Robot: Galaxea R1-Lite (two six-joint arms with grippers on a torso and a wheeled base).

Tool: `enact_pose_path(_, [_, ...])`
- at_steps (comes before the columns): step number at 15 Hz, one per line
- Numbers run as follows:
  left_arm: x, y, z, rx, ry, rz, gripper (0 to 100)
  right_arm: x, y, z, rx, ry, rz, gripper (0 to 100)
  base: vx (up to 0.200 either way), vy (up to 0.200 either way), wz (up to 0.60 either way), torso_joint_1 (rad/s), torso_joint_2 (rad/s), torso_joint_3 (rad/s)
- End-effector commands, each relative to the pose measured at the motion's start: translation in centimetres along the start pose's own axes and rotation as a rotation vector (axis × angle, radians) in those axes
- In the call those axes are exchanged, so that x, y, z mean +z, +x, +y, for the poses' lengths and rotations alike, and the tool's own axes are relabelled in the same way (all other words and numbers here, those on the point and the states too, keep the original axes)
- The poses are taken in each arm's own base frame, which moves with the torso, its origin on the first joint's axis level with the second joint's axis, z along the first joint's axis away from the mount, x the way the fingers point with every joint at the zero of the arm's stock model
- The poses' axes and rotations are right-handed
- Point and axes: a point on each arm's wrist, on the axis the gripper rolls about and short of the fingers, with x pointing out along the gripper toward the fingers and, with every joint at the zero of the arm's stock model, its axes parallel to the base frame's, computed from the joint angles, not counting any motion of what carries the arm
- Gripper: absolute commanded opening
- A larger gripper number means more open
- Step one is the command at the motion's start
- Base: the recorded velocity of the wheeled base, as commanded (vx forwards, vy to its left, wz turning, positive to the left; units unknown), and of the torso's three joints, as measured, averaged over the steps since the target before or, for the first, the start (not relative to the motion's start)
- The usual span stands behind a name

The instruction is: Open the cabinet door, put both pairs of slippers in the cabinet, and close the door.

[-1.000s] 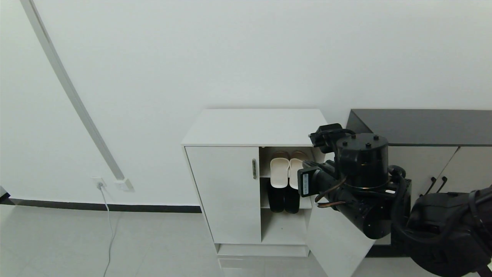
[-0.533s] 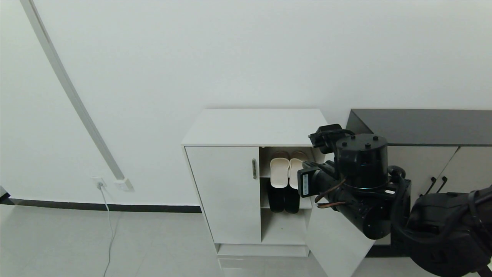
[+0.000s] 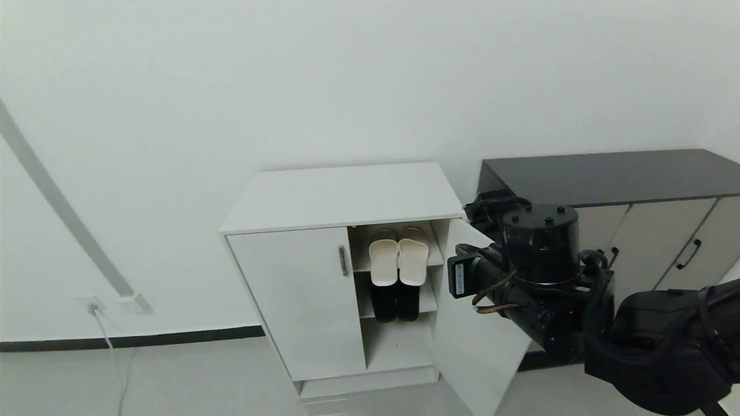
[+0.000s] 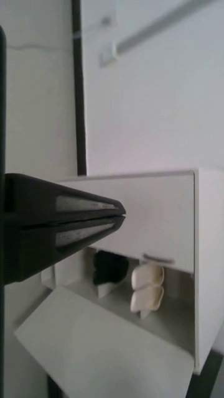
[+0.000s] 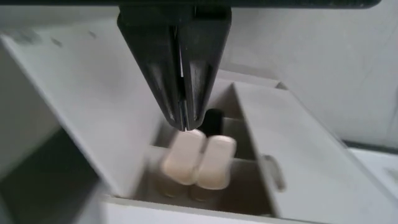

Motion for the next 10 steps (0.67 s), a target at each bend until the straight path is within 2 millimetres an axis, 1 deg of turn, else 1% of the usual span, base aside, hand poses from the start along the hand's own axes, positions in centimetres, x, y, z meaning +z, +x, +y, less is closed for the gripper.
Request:
enact_pose_path(1, [0.00, 0.02, 0.00, 0.002, -0.001, 0.000, 0, -0.13, 0.19, -0.06, -0.005, 0.000, 0.001, 0, 0.000, 0.000, 0.00, 0.000, 0.00, 0.000])
enact_pose_path(9, [-0.02, 0.02, 0.00, 0.001, 0.008, 0.002, 0, -0.30, 0.54, -0.36, -0.018, -0.015, 0.007, 0, 0.000, 0.000, 0.00, 0.000, 0.00, 0.000])
enact_pose_path(10, [-0.02, 0.02, -0.01, -0.002, 0.008, 0.002, 0, -0.30, 0.54, -0.36, -0.018, -0.013, 0.007, 0, -0.200, 0.000, 0.00, 0.007, 0.00, 0.002])
